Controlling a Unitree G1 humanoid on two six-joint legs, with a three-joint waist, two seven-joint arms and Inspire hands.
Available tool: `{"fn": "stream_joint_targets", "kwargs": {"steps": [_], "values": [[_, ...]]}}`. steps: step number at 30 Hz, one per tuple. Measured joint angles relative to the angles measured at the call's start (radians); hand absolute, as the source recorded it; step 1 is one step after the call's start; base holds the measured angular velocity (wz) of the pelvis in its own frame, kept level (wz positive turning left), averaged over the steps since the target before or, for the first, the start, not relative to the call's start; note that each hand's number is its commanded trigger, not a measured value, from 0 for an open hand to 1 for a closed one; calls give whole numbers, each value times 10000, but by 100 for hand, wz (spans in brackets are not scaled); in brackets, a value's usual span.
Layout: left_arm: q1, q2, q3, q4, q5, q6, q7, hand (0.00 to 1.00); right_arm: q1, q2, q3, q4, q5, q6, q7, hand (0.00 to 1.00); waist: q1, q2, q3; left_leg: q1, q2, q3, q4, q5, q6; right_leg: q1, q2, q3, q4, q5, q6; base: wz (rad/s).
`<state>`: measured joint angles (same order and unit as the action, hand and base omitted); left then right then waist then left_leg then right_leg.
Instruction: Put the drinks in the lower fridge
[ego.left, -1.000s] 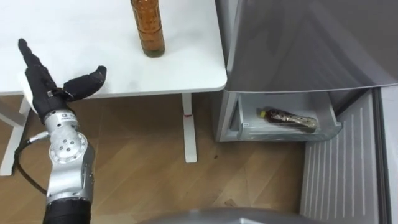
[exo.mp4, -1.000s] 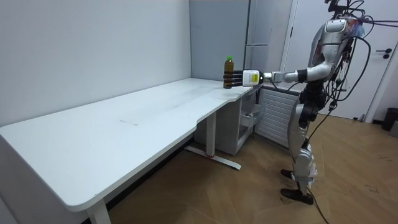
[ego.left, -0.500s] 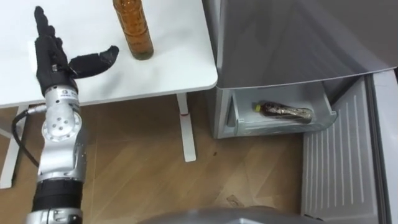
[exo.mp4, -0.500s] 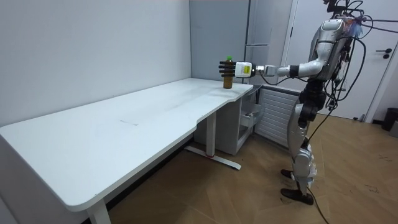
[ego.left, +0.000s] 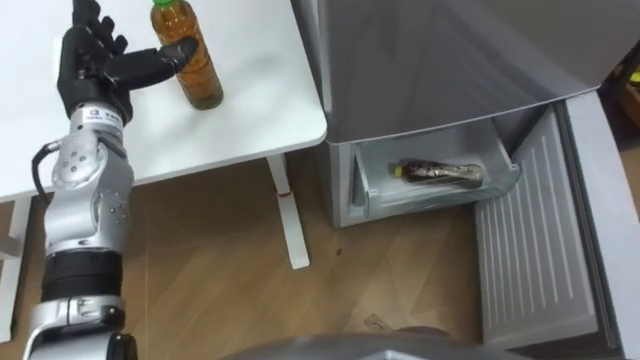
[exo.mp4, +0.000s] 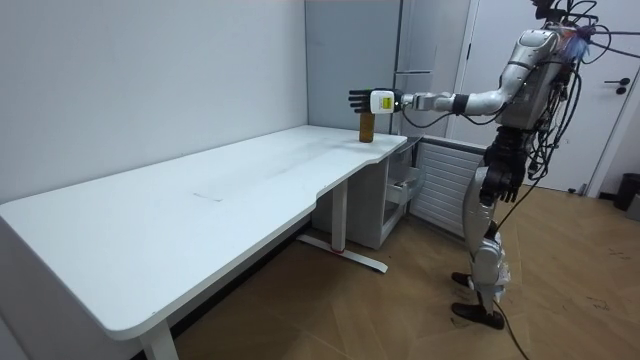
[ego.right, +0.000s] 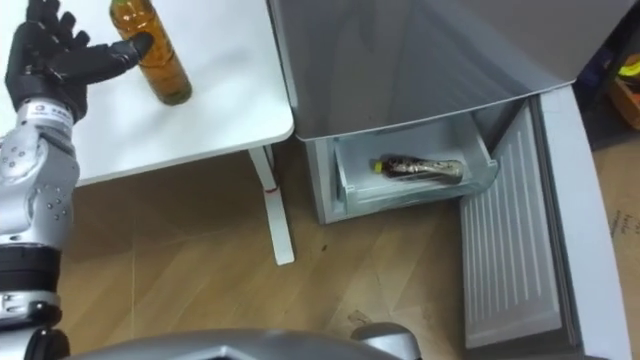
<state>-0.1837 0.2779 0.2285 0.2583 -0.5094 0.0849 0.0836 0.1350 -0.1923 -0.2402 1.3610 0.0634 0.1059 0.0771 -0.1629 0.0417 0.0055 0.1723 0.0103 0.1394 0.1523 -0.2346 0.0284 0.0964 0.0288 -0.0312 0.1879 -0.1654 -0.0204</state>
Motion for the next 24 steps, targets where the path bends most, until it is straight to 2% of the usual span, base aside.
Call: {"fn": "stream_joint_targets", "kwargs": {"steps": [4, 7, 12, 15, 18, 22, 24], "values": [[-11, 166, 65, 136, -94, 242, -70, 0, 65, -1, -160, 3, -61, 295, 0, 0, 3, -10, -1, 36, -1, 27, -4, 0, 0, -4, 3, 44, 3, -1, 0, -5], [-457, 258, 78, 793, -111, 383, -37, 0, 59, -16, -220, 3, -63, 290, -50, 0, 35, -33, 2, 48, -8, 9, -7, 0, 1, -25, 14, 102, 3, -1, 1, -5], [-1454, 985, 70, 1692, -400, 597, 142, 0, 22, -73, -394, -97, -103, 272, -316, 0, 39, -26, -6, -41, 9, 11, 0, 0, 0, -247, 65, 310, 147, 3, -7, -13], [-1993, 1219, 63, 2217, -496, 600, 137, 0, 61, -123, -391, -90, -128, 273, -493, 0, 41, 0, -19, -18, 2, 35, 0, 0, 0, -260, 76, 401, 164, 3, -7, -8], [-2133, 1326, 72, 2683, -458, 603, 141, 0, 55, -176, -407, -87, -143, 273, -529, 0, 54, 41, -43, 38, -1, 217, 5, 0, 0, -268, 90, 555, 183, 4, -7, -16], [-2133, 1350, 72, 2742, -450, 616, 108, 0, 40, -221, -582, -61, -109, 275, -524, 0, 52, 53, -54, 33, -9, 240, 3, -2, 2, -274, 87, 591, 183, 5, -3, -3], [-2133, 1481, 63, 2741, -398, 633, 66, 0, 62, -280, -594, -10, -49, 283, -528, 0, 35, 77, -67, 11, -3, 240, -3, -3, 2, -291, 95, 590, 172, 8, 1, 0]]}}
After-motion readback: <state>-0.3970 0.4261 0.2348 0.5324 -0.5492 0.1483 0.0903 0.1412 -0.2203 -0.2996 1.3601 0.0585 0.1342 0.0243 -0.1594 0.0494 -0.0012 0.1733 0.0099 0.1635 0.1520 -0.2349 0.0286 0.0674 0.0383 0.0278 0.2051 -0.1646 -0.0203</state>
